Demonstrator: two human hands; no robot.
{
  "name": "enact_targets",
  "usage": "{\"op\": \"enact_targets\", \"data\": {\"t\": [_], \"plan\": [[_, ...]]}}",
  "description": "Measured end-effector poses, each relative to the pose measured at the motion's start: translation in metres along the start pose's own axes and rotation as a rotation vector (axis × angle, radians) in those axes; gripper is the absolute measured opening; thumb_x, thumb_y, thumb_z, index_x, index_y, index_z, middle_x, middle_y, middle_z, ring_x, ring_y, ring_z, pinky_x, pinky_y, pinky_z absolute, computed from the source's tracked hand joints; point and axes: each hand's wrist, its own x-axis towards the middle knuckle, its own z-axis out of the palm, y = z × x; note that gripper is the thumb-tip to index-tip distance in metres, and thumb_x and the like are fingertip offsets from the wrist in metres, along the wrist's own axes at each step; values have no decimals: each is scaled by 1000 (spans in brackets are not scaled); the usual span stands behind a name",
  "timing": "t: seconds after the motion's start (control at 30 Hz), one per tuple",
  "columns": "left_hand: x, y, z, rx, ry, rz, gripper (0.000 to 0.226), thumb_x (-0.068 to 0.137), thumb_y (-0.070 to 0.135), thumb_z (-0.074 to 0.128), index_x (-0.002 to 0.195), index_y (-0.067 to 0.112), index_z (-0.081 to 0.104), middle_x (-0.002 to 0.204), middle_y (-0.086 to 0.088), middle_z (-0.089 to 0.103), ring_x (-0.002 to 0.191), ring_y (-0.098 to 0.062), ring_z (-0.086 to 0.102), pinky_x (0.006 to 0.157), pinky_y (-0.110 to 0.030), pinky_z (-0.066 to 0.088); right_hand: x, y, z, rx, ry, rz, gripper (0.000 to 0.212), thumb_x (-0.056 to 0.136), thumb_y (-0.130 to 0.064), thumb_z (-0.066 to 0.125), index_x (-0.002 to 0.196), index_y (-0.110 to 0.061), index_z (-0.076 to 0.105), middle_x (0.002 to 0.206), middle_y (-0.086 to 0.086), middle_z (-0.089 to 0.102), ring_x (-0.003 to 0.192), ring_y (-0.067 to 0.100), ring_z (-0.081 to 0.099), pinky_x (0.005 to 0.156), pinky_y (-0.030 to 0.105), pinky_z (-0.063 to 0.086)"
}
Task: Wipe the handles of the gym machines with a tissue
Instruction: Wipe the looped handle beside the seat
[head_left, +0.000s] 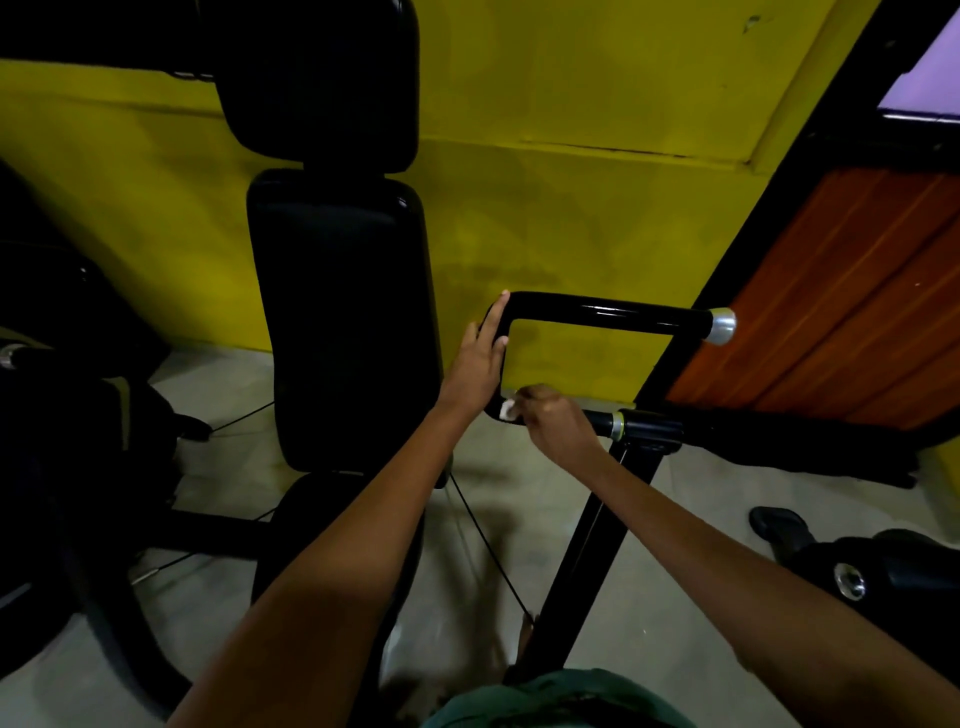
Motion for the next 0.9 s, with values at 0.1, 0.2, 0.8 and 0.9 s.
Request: {"op": "enact_targets", "data": {"t": [0.1, 0.2, 0.8, 0.9], "plan": [[0, 1, 1, 1, 15, -7, 50, 104, 28, 29, 150, 31, 11, 114, -18, 45, 69, -33, 48, 58, -30, 39, 18, -7, -3, 147, 199, 191, 17, 72, 8, 57, 79, 0, 70, 82, 15, 70, 75, 29, 65, 64, 30, 50], [0, 0, 1, 8, 17, 10, 50, 104, 28, 29, 150, 30, 12, 113, -17, 45, 66, -28, 46, 52, -24, 34, 18, -20, 10, 263, 169, 338, 9, 77, 7, 61, 76, 3, 68, 76, 19, 69, 69, 31, 65, 61, 28, 41], [11, 18, 1, 167, 139, 17, 54, 95, 21, 51, 145, 14, 31, 132, -16, 37, 110, -32, 50, 82, -36, 45, -5, -27, -12, -155, -119, 192, 34, 49, 15, 77, 75, -7, 73, 64, 9, 61, 65, 30, 61, 46, 28, 49], [19, 16, 7, 325, 149, 191, 56, 90, 22, 53, 144, 16, 36, 146, -16, 34, 129, -35, 41, 100, -48, 38, -20, -12, -18, -166, -26, 234, 32, 51, 15, 75, 72, -9, 74, 62, 6, 63, 65, 29, 58, 50, 27, 48]]}}
